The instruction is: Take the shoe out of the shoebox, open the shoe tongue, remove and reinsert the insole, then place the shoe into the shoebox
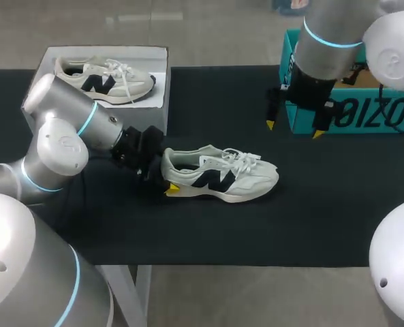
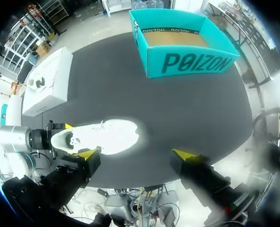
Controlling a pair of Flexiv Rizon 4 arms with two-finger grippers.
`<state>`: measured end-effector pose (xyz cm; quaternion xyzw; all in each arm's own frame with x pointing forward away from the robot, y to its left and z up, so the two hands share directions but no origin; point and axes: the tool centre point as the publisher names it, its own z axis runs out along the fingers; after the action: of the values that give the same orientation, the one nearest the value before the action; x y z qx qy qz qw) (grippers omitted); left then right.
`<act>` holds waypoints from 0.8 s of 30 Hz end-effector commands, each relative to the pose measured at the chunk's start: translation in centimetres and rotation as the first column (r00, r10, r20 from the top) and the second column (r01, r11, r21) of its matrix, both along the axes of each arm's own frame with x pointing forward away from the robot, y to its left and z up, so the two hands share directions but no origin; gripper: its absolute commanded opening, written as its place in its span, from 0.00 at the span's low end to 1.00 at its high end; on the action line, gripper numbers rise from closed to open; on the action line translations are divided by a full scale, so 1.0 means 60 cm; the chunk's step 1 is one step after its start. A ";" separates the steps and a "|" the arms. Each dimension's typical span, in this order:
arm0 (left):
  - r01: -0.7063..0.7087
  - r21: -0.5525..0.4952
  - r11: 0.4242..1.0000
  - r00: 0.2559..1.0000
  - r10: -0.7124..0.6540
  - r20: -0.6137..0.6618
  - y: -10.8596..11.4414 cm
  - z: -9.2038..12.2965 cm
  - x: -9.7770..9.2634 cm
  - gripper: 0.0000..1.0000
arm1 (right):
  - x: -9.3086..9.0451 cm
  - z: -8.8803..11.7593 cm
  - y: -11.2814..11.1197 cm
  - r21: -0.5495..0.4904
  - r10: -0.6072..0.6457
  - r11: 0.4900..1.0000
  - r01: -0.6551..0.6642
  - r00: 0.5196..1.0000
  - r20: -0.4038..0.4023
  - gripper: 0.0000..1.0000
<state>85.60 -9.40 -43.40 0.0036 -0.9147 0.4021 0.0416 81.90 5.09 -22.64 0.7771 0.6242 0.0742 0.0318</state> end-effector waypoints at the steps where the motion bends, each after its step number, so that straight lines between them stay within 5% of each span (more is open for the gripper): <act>1: 0.001 -0.001 1.000 1.000 -0.001 0.000 -0.002 -0.003 0.002 0.00 | 0.002 0.000 0.005 -0.042 -0.008 0.999 0.007 1.000 -0.009 1.00; 5: 0.001 -0.001 1.000 1.000 -0.001 0.000 -0.002 -0.003 0.002 0.00 | 0.002 0.000 0.005 -0.042 -0.008 0.999 0.007 1.000 -0.009 1.00; 12: 0.001 -0.001 1.000 1.000 -0.001 0.000 -0.002 -0.003 0.002 0.00 | 0.020 -0.036 0.106 -0.140 0.121 0.983 -0.120 0.993 -0.003 1.00; 24: 0.001 -0.001 1.000 1.000 -0.001 0.000 -0.002 -0.003 0.002 0.00 | 0.020 -0.053 0.217 -0.252 0.119 0.960 -0.122 0.992 -0.030 1.00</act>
<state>85.60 -9.40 -43.39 0.0035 -0.9147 0.4021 0.0416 82.79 14.39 -25.10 0.7252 0.6815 0.0330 0.0925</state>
